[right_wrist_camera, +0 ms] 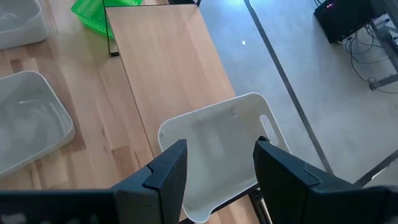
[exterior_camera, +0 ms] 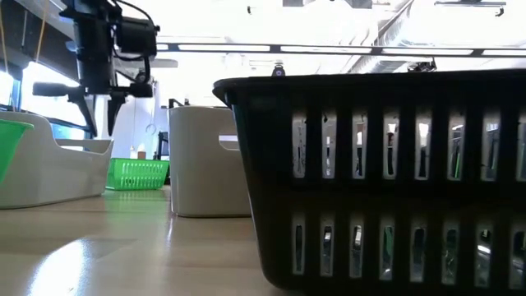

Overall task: Stack baskets on shelf by color
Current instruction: Put the top green bin on the shelf

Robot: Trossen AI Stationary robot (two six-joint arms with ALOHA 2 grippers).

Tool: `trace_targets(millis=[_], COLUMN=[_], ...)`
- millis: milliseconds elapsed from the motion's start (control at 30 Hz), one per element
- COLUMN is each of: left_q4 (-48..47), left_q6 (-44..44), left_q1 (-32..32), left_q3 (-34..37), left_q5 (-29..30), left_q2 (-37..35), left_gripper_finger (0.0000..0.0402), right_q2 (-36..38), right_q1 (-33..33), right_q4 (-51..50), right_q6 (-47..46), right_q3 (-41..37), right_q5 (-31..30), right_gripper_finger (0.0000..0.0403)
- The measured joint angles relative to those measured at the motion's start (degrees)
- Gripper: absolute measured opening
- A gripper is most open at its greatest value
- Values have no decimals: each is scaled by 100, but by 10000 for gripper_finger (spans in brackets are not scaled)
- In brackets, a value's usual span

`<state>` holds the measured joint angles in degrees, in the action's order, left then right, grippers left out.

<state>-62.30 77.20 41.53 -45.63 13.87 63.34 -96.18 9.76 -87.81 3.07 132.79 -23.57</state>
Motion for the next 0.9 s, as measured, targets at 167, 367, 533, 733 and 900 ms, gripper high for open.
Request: trace_targets(millis=[167,367,533,733,900], left_q4=[-2,128,195,221,221], left_q6=[300,855,847,1117,1168], left_q1=[147,257,343,350,352], left_q3=[0,0,0,0,0], left_q5=[-39,-87,-178,-256,-246], left_q2=[260,571,859,1157,1420], left_gripper_finger=[102,102,102,102,102], right_q2=[0,0,0,0,0], right_q1=[0,0,0,0,0], right_q4=[1,0,31,44,44], right_q6=[0,-2,0,-1,-2], right_q3=[0,0,0,0,0], right_q5=[0,0,-2,-2,-1], right_gripper_finger=[169,169,170,169,169])
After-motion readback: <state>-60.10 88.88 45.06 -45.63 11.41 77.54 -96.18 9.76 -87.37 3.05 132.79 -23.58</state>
